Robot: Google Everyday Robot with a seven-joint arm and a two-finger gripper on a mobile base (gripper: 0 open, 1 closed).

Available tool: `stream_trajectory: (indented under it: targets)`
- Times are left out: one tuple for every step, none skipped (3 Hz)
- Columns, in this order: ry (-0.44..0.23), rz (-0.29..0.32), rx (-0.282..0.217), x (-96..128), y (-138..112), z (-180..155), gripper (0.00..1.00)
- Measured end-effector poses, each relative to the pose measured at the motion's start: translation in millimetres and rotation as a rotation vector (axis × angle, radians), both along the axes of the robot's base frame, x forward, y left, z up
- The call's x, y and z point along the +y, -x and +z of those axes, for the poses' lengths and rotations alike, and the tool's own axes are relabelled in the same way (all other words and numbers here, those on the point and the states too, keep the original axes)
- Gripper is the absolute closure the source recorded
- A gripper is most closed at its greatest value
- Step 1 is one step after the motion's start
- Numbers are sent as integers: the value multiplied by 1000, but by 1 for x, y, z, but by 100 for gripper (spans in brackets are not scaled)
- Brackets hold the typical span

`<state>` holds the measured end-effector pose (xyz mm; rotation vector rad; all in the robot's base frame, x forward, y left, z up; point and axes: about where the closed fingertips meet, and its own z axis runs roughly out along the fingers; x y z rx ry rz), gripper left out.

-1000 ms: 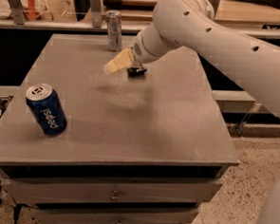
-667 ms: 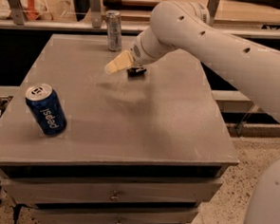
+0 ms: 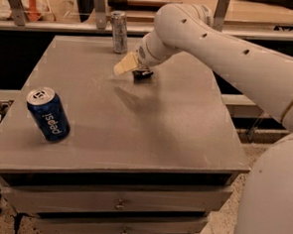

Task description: Move rxbar chocolate near pepsi can

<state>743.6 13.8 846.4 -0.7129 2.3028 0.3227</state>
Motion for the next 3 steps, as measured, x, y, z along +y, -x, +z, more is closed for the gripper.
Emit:
stream_trajectory:
  targets:
    - [-1,-2,6,2,-5,-4,41]
    - [-5,-2,13,4,-5,-9,65]
    - [-12,2,16,5,-3,-12,88]
